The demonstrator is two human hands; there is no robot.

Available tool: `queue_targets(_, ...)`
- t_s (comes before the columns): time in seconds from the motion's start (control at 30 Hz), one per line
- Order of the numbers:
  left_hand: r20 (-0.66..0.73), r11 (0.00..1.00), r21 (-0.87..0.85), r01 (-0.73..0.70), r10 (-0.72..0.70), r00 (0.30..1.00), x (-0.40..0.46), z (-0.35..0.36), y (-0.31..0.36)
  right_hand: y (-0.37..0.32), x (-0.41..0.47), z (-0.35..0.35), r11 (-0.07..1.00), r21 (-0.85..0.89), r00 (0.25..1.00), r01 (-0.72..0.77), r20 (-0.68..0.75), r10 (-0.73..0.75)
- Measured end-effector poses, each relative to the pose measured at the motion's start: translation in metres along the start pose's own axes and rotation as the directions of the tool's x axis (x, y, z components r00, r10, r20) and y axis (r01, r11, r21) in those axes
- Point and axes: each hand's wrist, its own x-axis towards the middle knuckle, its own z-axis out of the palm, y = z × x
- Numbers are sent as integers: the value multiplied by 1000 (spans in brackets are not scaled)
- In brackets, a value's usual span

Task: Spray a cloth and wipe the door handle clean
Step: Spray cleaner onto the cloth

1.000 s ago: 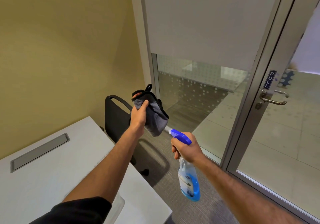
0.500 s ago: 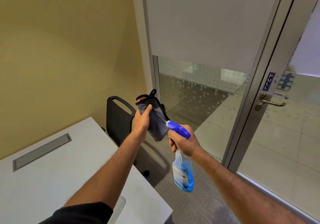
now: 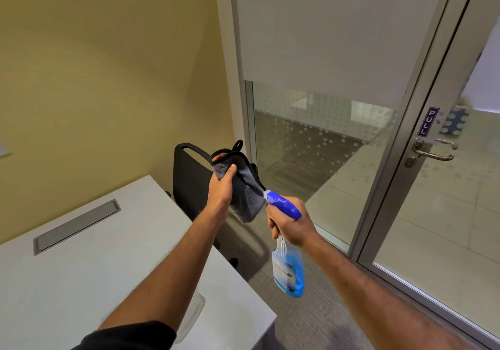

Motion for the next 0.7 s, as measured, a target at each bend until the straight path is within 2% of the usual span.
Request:
queue_targets(0.13,-4,1000,12,-14,14,1000,-2,-18,-6,-2,-7,26,1000,-19,999,20,43,-19)
queue_targets(0.23,-3,1000,5,-19,19,1000,1,-37,-6,14,-20,48,997,-69,992,-43,113,51)
queue_targets(0.53,21,999,17,51,-52,998,9,-95,-28,79,-50,106,985,-60,982,-165,82,169)
queue_targets(0.7,0,992,69,110,-110,994,15,-127,-50,127,-65,145,970,-127,976,-208,42,215)
